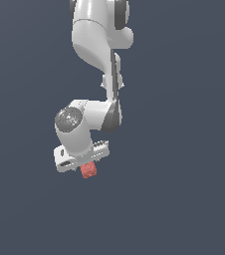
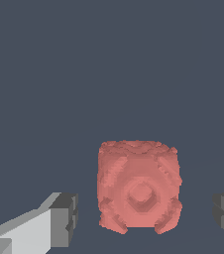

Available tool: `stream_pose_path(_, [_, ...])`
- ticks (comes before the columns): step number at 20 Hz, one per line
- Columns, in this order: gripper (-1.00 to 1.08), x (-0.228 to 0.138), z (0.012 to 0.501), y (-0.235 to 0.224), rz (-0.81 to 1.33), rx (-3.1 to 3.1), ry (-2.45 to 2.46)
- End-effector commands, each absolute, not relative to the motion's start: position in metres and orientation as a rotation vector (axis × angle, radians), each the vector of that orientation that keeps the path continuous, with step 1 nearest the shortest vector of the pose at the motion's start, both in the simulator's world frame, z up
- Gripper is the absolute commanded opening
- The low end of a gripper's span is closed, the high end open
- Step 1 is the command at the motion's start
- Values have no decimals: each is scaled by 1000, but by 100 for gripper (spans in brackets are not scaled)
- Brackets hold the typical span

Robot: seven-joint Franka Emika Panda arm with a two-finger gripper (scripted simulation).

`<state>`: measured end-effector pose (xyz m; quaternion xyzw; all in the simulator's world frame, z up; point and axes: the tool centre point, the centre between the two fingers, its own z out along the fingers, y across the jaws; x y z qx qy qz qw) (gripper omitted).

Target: Pick up the object and move it to a goal position.

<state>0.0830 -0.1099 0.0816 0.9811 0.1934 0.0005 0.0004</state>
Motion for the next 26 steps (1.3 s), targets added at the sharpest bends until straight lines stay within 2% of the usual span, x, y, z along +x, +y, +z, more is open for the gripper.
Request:
stream_pose_path(1, [100, 82, 70, -110, -1, 3082, 609])
stream_pose_path(6, [100, 82, 44, -110, 0, 3081, 612])
stream_pose_path(12, [100, 83, 40, -110, 0, 3081, 613])
stream_pose_path(13, [-100, 83, 40, -110, 0, 3081, 613])
stream_pose_path(26, [-100, 83, 42, -109, 0, 3081, 613])
